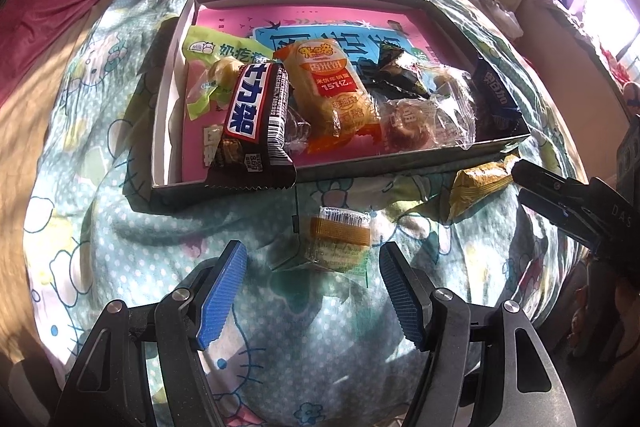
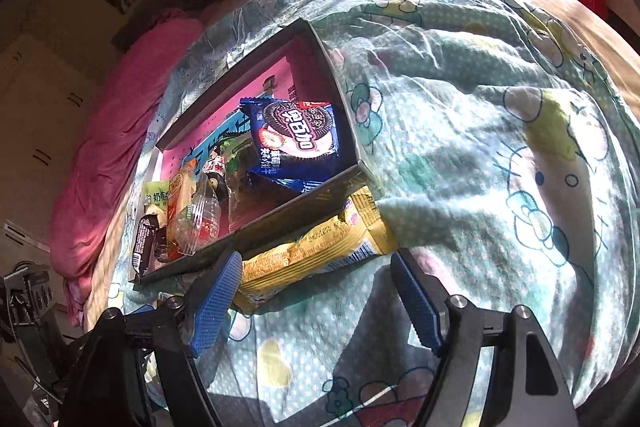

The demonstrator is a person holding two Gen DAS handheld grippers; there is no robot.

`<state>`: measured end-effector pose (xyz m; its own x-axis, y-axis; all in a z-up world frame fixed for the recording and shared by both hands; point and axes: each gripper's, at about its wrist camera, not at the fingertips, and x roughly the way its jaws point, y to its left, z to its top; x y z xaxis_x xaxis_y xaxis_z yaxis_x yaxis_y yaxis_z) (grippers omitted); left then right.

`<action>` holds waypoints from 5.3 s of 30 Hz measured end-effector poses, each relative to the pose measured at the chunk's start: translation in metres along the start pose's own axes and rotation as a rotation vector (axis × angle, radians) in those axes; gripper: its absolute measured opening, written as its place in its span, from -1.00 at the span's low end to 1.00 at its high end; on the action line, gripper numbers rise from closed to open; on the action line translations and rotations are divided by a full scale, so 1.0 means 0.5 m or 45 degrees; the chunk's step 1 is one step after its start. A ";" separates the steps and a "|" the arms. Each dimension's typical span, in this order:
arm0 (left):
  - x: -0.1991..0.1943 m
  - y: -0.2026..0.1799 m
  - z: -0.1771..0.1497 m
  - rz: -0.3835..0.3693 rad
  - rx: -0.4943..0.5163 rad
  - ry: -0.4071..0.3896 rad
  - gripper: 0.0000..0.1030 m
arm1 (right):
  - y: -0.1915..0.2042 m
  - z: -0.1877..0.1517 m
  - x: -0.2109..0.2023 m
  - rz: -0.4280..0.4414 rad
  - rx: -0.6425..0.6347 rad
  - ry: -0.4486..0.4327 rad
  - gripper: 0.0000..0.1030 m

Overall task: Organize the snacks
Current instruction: 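Move the right tool to the yellow wafer bar beside the tray, then grasp the yellow wafer bar with the right tool and lift it, then carry the wafer bar over the tray with the right tool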

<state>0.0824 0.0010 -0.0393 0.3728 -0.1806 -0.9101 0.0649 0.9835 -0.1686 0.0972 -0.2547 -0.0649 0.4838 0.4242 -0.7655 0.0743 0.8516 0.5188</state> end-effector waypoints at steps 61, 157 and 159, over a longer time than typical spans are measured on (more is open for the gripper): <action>-0.011 -0.006 0.024 -0.098 -0.008 -0.053 -0.16 | 0.085 0.028 -0.017 0.255 -0.265 -0.110 -0.47; -0.069 0.005 0.119 -0.114 -0.055 -0.176 -0.16 | 0.135 0.125 -0.018 0.368 -0.240 -0.107 -0.47; -0.063 0.006 0.124 -0.114 -0.056 -0.172 -0.16 | 0.136 0.128 -0.010 0.350 -0.244 -0.105 -0.47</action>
<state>0.1282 0.0097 0.0122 0.4886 -0.2622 -0.8322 0.0640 0.9620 -0.2655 0.1556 -0.2189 -0.0015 0.5324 0.6263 -0.5695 -0.2302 0.7545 0.6145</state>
